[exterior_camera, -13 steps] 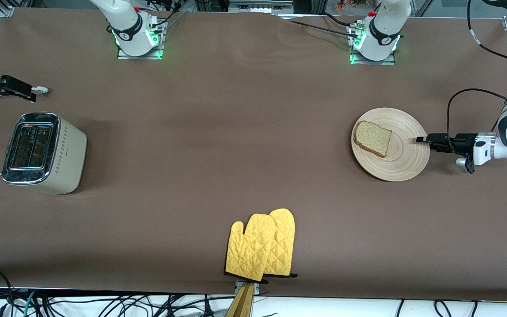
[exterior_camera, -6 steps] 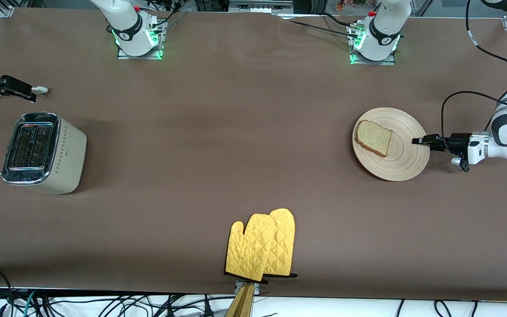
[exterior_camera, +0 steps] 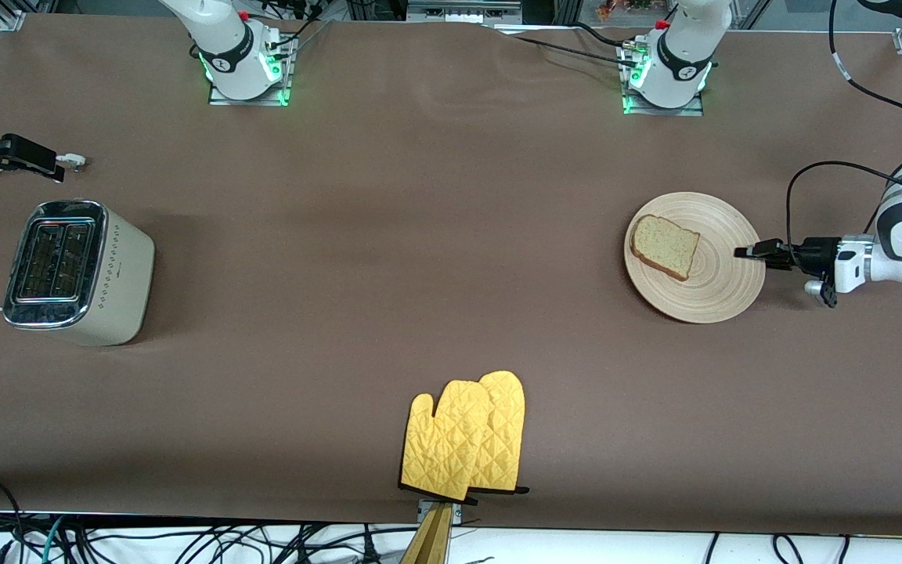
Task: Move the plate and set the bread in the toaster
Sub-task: 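Grasp the wooden plate's rim with the left gripper, then slide the plate with the left gripper toward the table's middle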
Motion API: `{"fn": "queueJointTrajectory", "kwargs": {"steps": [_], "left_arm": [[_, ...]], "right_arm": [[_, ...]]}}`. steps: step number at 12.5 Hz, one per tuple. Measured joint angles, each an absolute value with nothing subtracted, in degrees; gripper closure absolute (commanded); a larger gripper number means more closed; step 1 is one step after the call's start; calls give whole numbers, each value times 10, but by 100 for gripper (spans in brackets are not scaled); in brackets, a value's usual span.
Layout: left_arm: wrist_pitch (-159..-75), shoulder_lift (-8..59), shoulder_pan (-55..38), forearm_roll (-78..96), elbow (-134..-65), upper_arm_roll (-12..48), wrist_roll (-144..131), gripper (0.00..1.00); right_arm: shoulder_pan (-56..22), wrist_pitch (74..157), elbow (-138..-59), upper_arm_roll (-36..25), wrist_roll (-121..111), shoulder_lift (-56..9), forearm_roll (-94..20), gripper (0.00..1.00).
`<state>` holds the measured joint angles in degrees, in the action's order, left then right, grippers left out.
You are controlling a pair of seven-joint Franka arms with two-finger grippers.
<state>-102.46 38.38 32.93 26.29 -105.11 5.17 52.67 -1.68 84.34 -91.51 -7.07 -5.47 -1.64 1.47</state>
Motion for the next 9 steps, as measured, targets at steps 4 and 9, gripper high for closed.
{"fn": "queueJointTrajectory", "kwargs": {"steps": [4, 9], "left_arm": [[-987, 369, 325, 275, -1031, 66, 501, 100], [-958, 345, 316, 316, -1023, 103, 417, 100]], "right_arm": [[-17, 843, -915, -71, -55, -16, 15, 0], [-17, 843, -915, -71, -55, -16, 15, 0]]}}
